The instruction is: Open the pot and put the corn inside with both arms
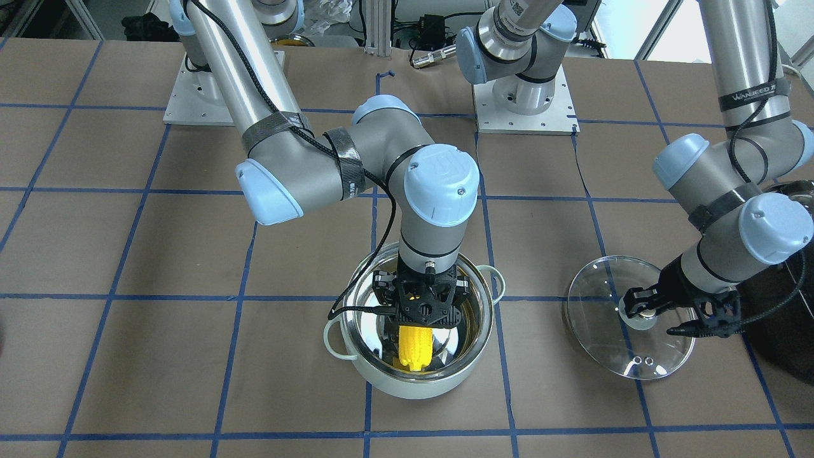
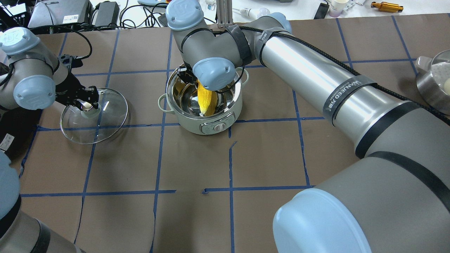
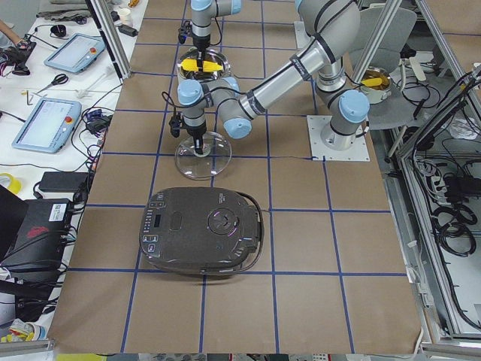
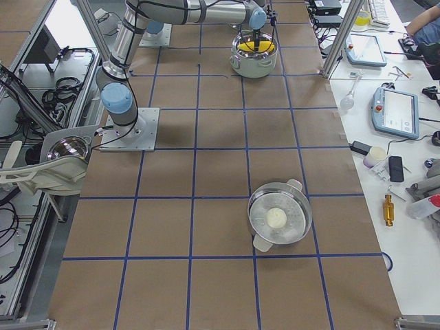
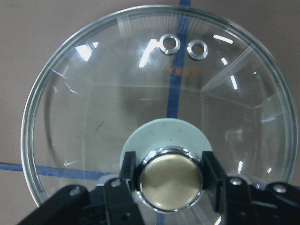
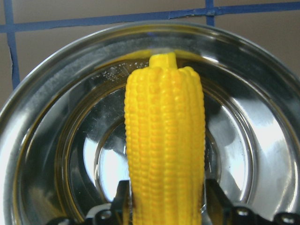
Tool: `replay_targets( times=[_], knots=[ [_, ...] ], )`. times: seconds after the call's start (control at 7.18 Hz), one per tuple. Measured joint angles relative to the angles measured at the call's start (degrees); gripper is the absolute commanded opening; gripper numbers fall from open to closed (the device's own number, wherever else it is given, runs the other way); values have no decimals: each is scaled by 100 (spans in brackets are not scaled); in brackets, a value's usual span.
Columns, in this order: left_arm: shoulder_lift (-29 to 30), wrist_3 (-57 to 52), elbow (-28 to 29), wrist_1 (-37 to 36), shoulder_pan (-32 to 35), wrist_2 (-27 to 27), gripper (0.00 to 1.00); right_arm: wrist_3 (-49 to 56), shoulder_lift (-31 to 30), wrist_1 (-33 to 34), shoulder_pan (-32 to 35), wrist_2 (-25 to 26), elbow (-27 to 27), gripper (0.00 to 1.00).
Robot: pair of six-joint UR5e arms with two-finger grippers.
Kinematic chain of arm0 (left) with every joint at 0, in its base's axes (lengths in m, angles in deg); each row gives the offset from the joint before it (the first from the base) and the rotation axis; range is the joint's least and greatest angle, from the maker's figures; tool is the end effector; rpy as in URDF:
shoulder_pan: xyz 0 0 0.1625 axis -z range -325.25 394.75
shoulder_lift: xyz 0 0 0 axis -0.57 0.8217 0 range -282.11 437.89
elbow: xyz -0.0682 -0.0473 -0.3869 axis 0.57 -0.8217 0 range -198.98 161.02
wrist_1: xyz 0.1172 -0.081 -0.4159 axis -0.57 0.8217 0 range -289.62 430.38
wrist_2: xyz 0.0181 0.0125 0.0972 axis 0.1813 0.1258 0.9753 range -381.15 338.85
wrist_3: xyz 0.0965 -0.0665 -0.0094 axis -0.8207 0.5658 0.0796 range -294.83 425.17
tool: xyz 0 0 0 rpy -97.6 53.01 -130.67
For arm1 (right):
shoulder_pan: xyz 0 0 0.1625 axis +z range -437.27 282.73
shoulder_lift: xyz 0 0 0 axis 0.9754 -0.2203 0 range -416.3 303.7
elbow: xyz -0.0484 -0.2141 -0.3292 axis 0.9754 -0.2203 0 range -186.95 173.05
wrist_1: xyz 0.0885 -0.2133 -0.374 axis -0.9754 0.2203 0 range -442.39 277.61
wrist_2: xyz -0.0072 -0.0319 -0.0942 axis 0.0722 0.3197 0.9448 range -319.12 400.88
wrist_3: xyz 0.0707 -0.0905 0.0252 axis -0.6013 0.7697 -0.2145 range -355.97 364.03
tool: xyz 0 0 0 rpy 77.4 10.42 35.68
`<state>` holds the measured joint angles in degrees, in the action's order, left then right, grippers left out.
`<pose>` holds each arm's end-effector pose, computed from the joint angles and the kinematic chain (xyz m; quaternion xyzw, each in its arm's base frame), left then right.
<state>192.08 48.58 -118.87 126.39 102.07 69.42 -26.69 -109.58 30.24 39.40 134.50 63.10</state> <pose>0.1126 -0.6125 0.1710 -0.0531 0.9986 0.0024 0.0044 0.4486 -0.6126 0.2523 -0.0368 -0.9975 0.0599 0.0032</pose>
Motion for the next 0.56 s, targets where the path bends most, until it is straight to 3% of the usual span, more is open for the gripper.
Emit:
replay_targets(
  times=[0.42,0.56],
  knots=[
    [-42,4,29,21,9,21,91,48,-437,-102,-79,34,43,100],
    [-154,41,76,75,75,34,90,160,-672,-265,-231,32,75,100]
  ],
)
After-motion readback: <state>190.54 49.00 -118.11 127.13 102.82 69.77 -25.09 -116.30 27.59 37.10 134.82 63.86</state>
